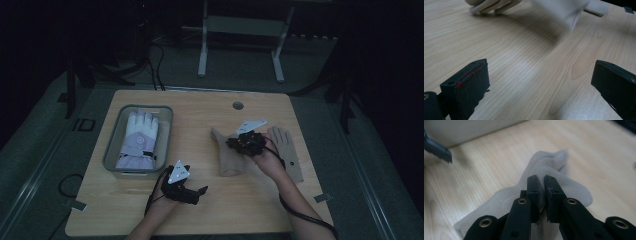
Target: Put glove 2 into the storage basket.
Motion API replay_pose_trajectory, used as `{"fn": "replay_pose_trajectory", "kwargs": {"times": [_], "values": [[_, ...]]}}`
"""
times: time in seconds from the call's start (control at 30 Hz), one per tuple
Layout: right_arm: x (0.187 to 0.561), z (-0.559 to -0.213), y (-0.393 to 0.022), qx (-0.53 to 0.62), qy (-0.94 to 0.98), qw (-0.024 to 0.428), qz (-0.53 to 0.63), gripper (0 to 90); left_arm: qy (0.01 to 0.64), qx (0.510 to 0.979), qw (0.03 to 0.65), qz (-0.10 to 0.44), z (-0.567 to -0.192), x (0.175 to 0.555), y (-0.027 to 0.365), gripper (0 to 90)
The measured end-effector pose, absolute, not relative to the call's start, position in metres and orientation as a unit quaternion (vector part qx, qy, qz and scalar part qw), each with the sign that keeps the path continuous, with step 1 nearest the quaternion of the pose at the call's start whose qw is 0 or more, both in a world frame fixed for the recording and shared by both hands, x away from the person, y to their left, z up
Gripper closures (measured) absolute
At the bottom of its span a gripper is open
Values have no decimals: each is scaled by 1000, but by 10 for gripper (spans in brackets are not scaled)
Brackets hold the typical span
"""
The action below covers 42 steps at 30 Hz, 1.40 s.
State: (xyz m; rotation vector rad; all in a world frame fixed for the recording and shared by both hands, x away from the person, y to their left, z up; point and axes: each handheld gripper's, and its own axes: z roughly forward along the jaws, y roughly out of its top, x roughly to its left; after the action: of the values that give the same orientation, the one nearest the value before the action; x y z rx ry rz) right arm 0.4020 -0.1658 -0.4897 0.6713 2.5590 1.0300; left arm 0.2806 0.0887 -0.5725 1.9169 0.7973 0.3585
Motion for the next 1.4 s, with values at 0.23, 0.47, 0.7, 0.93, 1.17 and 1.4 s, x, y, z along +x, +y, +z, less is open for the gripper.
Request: {"fn": "replay_pose_trajectory", "kwargs": {"times": [0.23,0.47,0.7,0.93,1.17,1.4], "values": [[408,-522,-142,247,903,114,332,816,329,792,494,142,-574,281,89,18],[414,-540,-125,249,910,100,317,775,329,792,495,140,-575,281,89,18],[412,-549,-114,225,917,86,317,663,329,790,498,139,-576,280,92,18],[407,-539,-119,214,918,84,323,508,331,789,500,138,-577,280,92,18],[402,-522,-136,223,910,77,341,370,329,788,501,140,-577,279,92,18],[401,-512,-158,233,904,66,352,251,328,788,501,141,-577,278,92,18]]}}
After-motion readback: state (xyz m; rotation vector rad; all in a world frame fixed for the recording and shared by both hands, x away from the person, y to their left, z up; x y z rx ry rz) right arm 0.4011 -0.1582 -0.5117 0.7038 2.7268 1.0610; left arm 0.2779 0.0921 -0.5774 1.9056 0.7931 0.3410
